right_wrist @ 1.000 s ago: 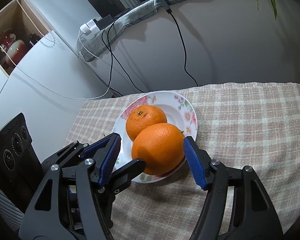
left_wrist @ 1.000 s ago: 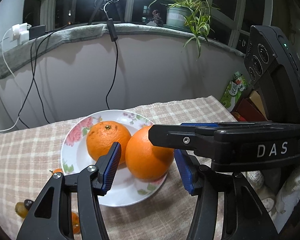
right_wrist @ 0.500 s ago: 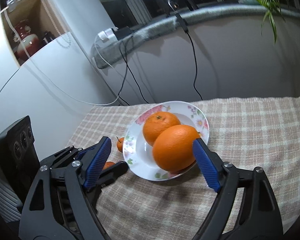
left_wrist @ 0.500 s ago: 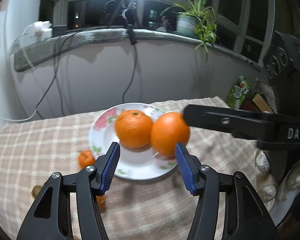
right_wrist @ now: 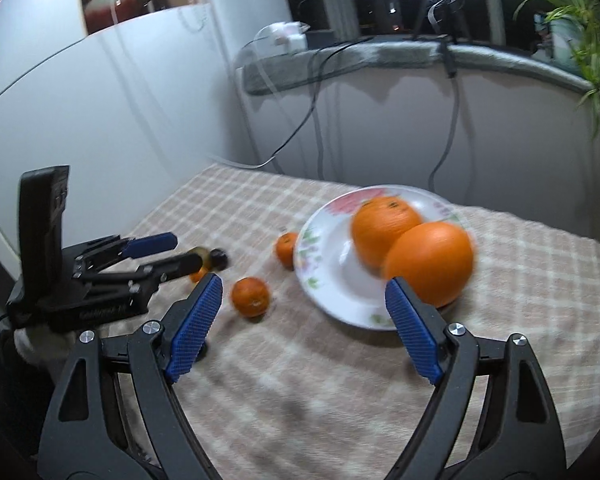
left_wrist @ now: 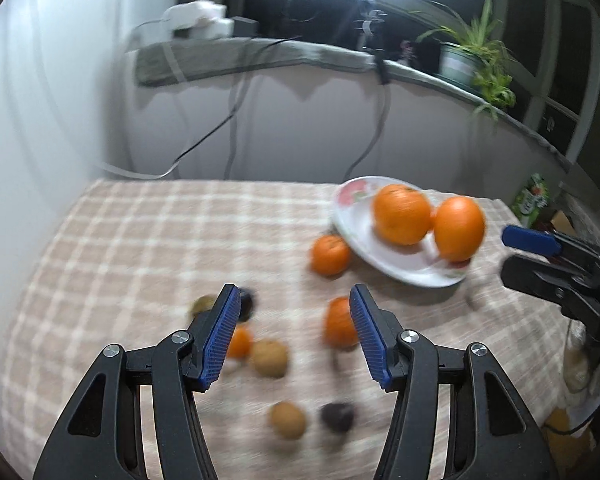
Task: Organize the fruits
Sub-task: 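Move the left tool to the tangerine and close its fingers on it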
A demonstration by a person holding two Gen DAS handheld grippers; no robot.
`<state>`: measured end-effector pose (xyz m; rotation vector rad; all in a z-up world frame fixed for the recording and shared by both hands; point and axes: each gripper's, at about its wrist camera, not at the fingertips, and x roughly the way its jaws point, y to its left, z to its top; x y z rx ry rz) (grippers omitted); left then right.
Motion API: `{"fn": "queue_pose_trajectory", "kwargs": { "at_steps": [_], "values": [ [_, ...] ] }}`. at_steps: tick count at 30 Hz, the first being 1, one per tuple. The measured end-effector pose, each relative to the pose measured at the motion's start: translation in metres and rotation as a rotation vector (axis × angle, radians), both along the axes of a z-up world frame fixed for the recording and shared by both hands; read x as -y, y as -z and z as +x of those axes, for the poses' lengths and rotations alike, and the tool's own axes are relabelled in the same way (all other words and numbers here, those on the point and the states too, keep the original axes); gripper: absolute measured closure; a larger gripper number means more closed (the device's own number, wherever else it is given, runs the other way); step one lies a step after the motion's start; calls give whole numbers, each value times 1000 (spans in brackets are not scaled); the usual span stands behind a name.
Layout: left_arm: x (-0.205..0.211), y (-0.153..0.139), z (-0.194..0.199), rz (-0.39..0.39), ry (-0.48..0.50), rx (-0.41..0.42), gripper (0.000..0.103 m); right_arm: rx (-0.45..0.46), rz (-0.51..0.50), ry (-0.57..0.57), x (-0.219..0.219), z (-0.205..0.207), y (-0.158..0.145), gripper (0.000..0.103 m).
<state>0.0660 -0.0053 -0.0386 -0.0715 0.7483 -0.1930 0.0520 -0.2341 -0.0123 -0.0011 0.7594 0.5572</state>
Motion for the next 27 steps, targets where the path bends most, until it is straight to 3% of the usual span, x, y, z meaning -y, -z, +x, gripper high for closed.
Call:
{"fn": "queue_pose_trajectory", "kwargs": {
  "at_steps": [5, 13, 27],
  "values": [
    [-32, 11, -3, -36, -52, -28, 59, -43, -3, -45, -19, 1, 17, 19],
    [-55, 27, 7, -114, -66, -78, 71, -118, -36, -103, -49, 10, 42, 40],
    [-62, 44, 29, -164, -68, -149, 71, -207, -53, -116, -69, 36, 72, 45]
  ]
}}
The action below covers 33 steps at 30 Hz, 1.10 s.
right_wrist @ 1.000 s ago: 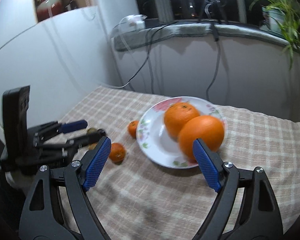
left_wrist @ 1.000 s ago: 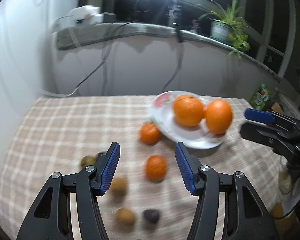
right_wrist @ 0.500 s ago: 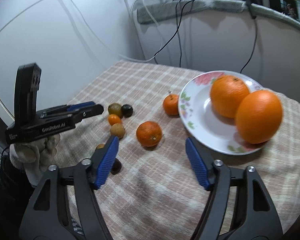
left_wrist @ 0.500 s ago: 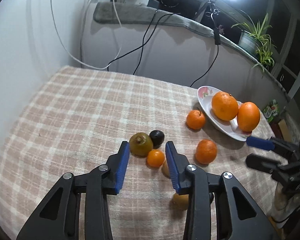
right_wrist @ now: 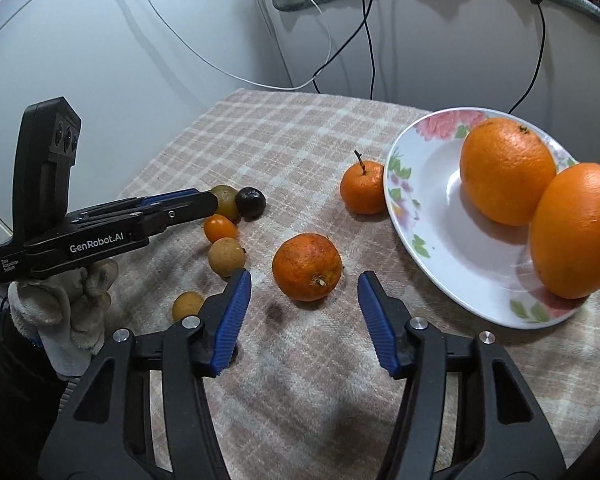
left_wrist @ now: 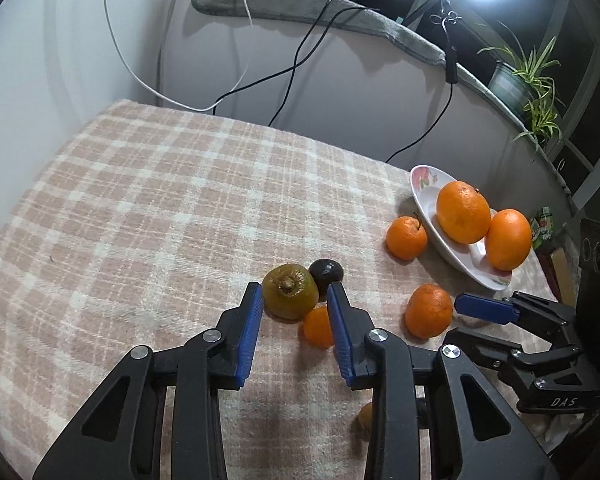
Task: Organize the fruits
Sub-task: 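Move the left tool to the tangerine and close its fingers on it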
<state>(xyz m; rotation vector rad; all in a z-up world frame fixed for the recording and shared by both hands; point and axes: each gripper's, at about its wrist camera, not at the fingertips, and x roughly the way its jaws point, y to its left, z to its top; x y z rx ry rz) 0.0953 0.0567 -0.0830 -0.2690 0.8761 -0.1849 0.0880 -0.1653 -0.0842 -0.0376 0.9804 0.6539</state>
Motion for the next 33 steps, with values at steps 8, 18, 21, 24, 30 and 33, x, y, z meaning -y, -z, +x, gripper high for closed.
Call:
{"fn": "queue_pose_trajectory", "kwargs": {
  "at_steps": [8, 18, 21, 24, 30, 33],
  "values": [
    [-3, 5, 7, -34, 0, -27, 71, -19, -3, -7, -5, 6, 6, 50],
    [-1, 6, 7, -35, 9, -25, 71, -45, -5, -6, -10, 13, 14, 60],
    [-1, 7, 7, -32, 12, -22, 74, -47, -3, -5, -10, 14, 15, 61],
    [-4, 8, 7, -42, 6, -24, 79, -49, 1, -3, -9, 14, 15, 61],
    [-2, 7, 5, -36, 0, -17, 80, -50, 6, 1, -8, 13, 15, 61],
    [0, 7, 5, -20, 9, -17, 80, -47, 1, -1, -9, 13, 15, 61]
  ]
}}
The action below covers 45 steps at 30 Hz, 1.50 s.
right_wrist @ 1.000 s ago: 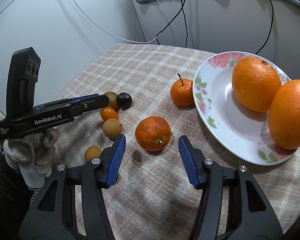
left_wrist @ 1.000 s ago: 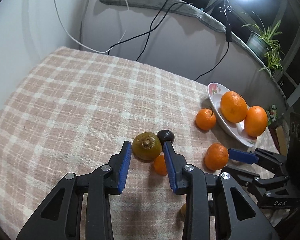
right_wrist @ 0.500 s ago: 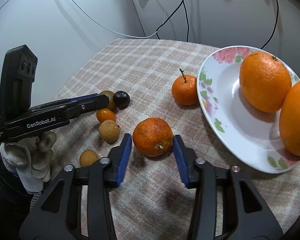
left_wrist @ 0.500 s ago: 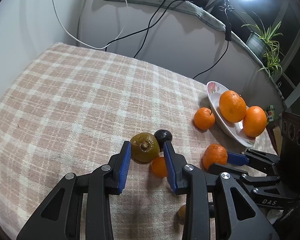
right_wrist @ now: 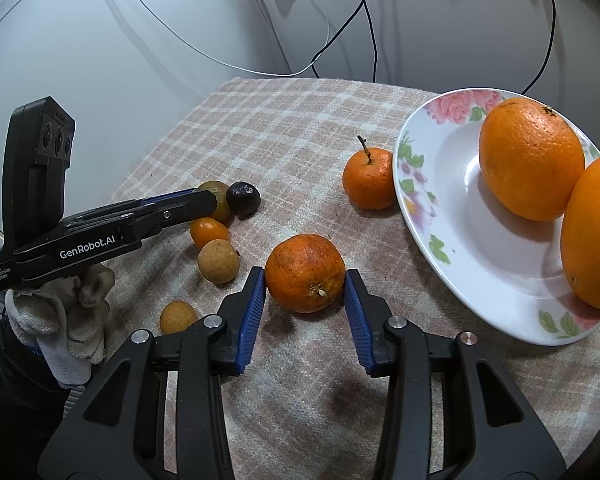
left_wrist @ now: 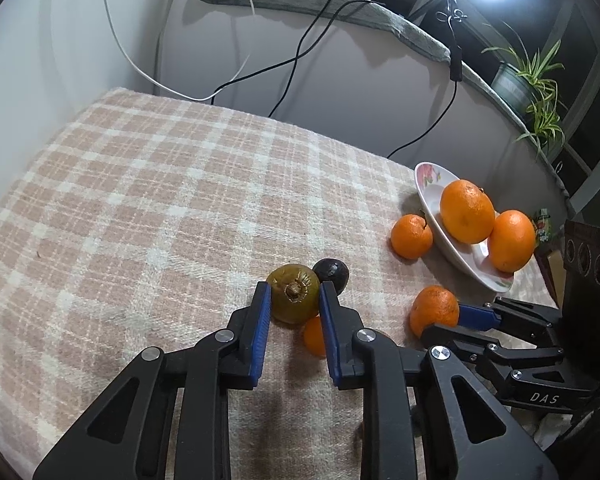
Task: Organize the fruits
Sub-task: 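Move the left tool to the tangerine and close its fingers on it, then close the right tool on the tangerine while the left tool closes on a kiwi, then lift and carry the tangerine and kiwi over the plate with both tools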
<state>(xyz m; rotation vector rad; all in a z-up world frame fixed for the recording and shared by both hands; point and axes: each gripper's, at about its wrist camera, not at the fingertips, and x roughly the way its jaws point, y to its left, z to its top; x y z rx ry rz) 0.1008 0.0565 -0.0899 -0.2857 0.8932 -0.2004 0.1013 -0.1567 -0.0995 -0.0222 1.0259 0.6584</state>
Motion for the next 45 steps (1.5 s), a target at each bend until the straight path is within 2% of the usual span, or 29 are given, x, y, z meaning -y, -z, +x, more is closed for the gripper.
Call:
{"fn": "queue_pose_trajectory", "kwargs": {
  "at_steps": [3, 5, 7, 11, 14, 15, 23, 32, 45],
  "values": [
    [0, -1, 1, 6, 0, -7, 74, 2, -5, -3, 0, -1, -1, 61],
    [1, 0, 3, 23, -2, -11, 56, 4, -7, -5, -1, -1, -1, 61],
    [3, 1, 4, 38, 2, -15, 55, 3, -9, -6, -1, -1, -2, 61],
    [5, 1, 9, 36, 24, -23, 55, 5, -11, -4, -2, -1, -1, 61],
    [4, 2, 11, 9, 31, -28, 73, 8, -15, -7, -2, -1, -2, 61],
    [4, 2, 11, 10, 26, -27, 75, 8, -15, -7, -1, -1, -2, 61],
    [0, -1, 4, -13, 9, -11, 77, 11, 8, 4, 2, -3, -3, 61],
    [7, -19, -2, -19, 19, 37, 77, 28, 58, 22, 14, -13, -19, 61],
    [27, -41, -4, -28, 58, 94, 77, 97, 85, 96, 48, -24, -45, 62]
  ]
}}
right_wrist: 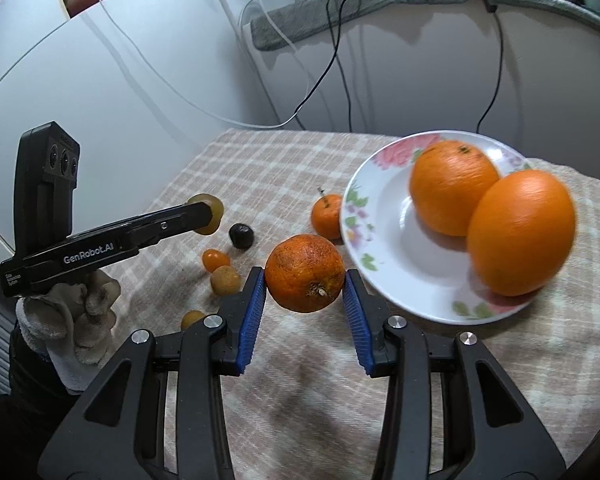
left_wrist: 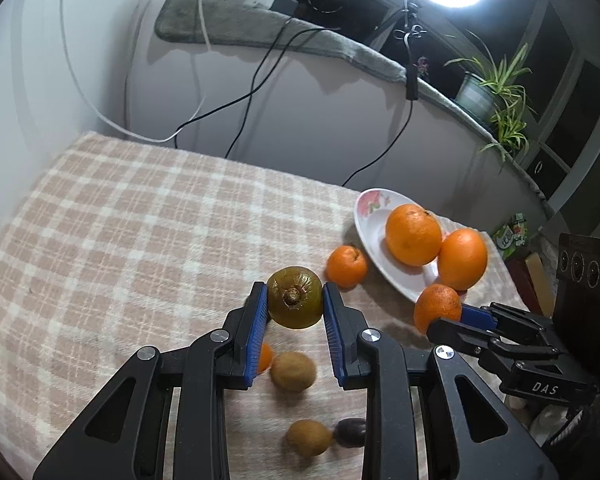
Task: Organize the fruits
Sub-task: 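Lift and carry the tangerine and kiwi over the plate with both tools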
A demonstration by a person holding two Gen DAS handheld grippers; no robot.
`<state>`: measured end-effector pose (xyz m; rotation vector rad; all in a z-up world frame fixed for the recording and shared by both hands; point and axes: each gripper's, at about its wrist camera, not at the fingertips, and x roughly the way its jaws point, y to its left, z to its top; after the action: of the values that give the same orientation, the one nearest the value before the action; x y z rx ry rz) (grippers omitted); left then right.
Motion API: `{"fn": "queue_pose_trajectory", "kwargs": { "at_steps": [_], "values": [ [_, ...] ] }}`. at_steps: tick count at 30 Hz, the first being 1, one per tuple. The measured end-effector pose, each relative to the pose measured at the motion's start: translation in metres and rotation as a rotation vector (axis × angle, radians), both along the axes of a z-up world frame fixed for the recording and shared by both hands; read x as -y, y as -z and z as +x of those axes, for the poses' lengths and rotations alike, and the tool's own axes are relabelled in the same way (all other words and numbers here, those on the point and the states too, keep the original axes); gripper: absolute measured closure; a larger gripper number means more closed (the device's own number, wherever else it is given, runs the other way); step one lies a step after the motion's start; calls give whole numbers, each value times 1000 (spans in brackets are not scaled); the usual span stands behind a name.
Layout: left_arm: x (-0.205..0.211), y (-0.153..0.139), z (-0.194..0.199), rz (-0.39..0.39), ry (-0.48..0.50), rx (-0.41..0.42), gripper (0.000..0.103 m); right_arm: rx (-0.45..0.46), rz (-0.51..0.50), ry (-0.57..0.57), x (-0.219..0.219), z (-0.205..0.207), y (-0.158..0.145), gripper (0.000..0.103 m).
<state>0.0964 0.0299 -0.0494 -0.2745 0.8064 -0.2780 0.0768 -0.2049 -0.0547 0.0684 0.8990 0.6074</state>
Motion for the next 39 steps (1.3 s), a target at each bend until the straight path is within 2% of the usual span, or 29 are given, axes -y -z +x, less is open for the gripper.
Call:
{"fn": "queue_pose_trajectory", "kwargs": {
  "at_steps": [11, 20, 39],
  "values": [
    [36, -9, 17, -8, 64, 23, 77, 22, -11, 63, 17, 9, -5, 61],
    [69, -3, 39, 1, 115, 7, 77, 30, -38, 88, 22, 17, -3, 61],
    [99, 5, 64, 25, 160, -25, 77, 17, -75, 98, 23, 32, 7, 61]
  ]
}}
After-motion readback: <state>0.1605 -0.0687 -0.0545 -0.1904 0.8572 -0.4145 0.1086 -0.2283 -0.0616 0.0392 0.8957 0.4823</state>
